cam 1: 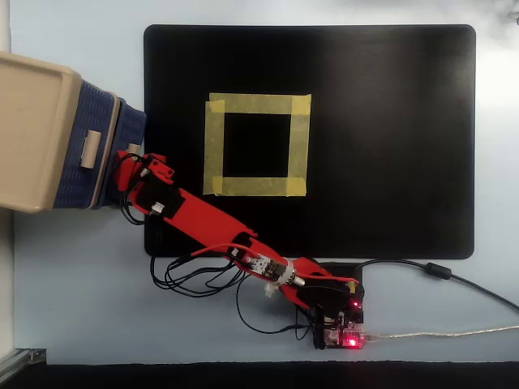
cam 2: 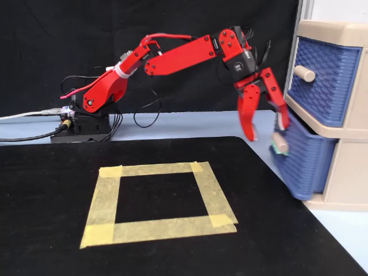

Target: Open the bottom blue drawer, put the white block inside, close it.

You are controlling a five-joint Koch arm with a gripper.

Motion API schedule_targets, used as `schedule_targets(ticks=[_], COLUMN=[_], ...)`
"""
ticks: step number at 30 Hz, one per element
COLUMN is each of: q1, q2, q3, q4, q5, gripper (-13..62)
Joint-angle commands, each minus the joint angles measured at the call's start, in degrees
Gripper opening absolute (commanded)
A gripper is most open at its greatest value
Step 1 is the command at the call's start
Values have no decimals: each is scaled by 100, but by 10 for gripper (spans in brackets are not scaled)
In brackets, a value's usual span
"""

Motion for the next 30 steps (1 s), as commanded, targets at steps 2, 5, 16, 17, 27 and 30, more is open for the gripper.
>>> schedule_targets(ticks=[2, 5, 16, 17, 27, 30], q1=[-79, -70, 3173, 3507, 5950, 5933], q2=[9, 0, 4008, 4377, 7348, 8429], q3=[-281, -246, 1538, 2039, 9088, 10890], q4=[-729, -729, 3516, 3507, 1986, 1143], q5=[-149, -193, 2329, 2988, 6601, 6636], gripper=[343, 345, 339, 338, 338, 340])
